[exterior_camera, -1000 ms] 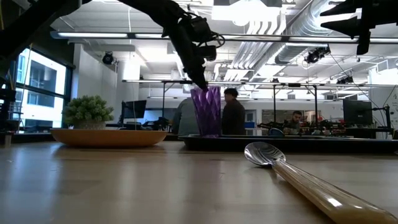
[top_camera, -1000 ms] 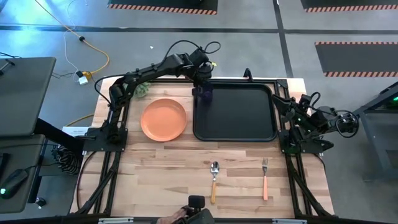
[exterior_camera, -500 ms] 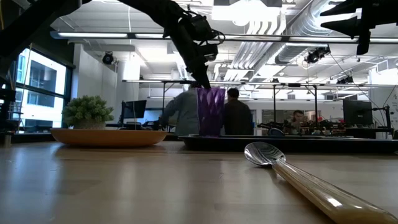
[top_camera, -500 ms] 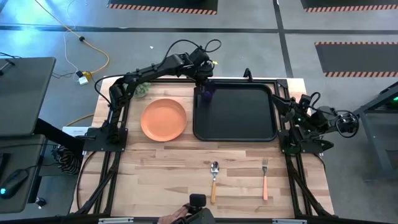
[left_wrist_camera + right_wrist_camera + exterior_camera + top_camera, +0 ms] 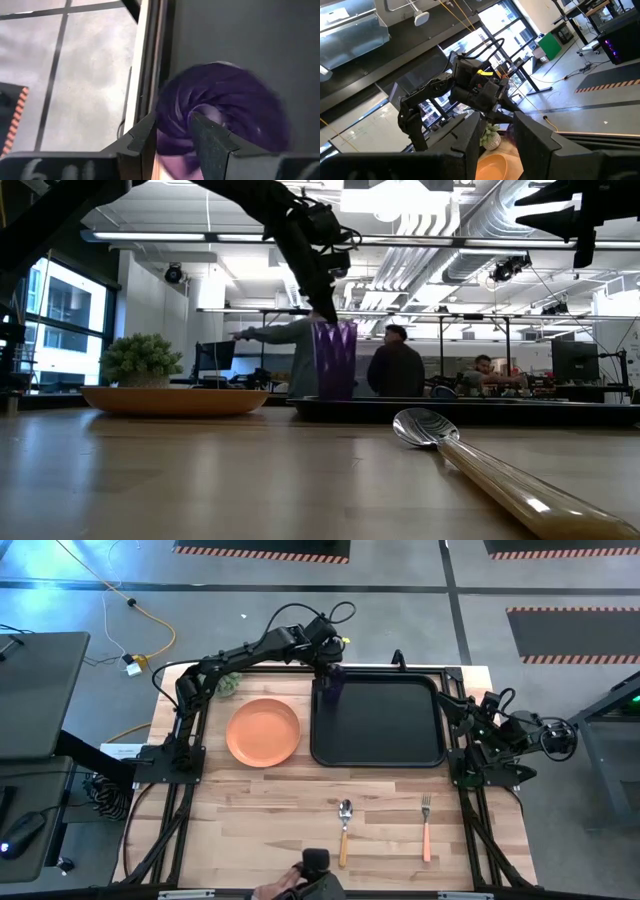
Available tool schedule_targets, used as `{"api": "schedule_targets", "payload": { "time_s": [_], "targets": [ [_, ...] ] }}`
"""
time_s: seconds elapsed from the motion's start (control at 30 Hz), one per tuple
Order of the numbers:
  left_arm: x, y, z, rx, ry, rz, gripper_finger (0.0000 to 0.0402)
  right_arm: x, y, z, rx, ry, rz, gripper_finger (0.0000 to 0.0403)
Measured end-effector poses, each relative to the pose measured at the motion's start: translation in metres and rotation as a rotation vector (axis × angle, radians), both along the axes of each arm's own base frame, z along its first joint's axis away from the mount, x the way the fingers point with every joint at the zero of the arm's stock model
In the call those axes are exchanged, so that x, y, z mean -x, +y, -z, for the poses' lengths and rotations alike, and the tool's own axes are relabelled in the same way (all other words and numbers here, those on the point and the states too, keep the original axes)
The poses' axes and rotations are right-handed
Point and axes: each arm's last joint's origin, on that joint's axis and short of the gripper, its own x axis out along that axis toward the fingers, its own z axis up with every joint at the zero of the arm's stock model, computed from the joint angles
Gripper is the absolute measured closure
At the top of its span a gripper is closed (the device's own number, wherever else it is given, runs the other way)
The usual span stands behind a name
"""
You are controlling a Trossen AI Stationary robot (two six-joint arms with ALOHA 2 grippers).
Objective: Pick and place plate/cup/fork/spoon on tray
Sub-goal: Put the purple cup on top the top left side of the black serving tray, then put the orange fork to the left side of the black serving tray
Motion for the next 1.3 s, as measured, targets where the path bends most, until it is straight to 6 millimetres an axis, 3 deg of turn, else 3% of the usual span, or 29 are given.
{"api": "schedule_targets", "payload": {
  "time_s": [0.43, 0.73, 1.03, 1.3],
  "targets": [
    [0.001, 0.001, -0.001, 0.004, -0.001, -0.028, 0.0291, 0.000, 0.000, 0.000, 0.000, 0.000, 0.000, 0.0293],
    [0.000, 0.001, -0.027, -0.007, -0.061, -0.055, 0.0291, 0.000, 0.000, 0.000, 0.000, 0.000, 0.000, 0.0293],
    [0.019, -0.010, -0.061, 0.081, 0.021, -0.107, 0.0291, 0.000, 0.001, -0.005, 0.027, -0.047, -0.058, 0.0293],
    [0.048, -0.027, -0.076, 0.234, 0.191, -0.215, 0.0291, -0.004, 0.004, -0.022, 0.178, -0.116, -0.085, 0.0293]
  ]
}}
